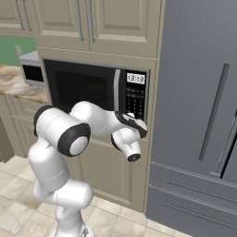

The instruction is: Pick the mushroom from the sink and place it in the bowl. Then pick the bowl and place it in the microwave. Then close the microwave door and press the start button.

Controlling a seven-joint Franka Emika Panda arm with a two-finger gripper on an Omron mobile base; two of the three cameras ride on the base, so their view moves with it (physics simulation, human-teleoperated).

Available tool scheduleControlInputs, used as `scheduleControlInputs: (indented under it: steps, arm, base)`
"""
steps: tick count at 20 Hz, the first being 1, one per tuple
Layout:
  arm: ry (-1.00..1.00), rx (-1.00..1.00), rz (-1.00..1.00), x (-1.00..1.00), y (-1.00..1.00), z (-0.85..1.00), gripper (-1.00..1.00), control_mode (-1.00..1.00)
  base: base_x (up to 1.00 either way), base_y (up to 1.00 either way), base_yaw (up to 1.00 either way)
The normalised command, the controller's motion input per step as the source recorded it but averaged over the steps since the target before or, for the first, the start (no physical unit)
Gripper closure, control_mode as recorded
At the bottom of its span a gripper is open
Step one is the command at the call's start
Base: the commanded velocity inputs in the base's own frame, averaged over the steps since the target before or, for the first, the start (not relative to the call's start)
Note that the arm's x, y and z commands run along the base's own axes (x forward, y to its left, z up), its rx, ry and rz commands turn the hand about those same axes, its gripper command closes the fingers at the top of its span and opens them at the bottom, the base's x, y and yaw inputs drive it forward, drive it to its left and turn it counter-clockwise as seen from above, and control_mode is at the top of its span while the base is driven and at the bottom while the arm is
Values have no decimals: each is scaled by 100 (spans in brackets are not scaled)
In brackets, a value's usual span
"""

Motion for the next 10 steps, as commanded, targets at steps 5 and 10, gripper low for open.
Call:
scheduleControlInputs:
  steps: [5, 10]
  arm:
    - [0, 0, 0, 39, 4, -27, 100, -100]
    - [0, 0, 0, 44, 0, -26, 100, -100]
  base:
    - [0, 0, 0]
    - [0, 0, 0]
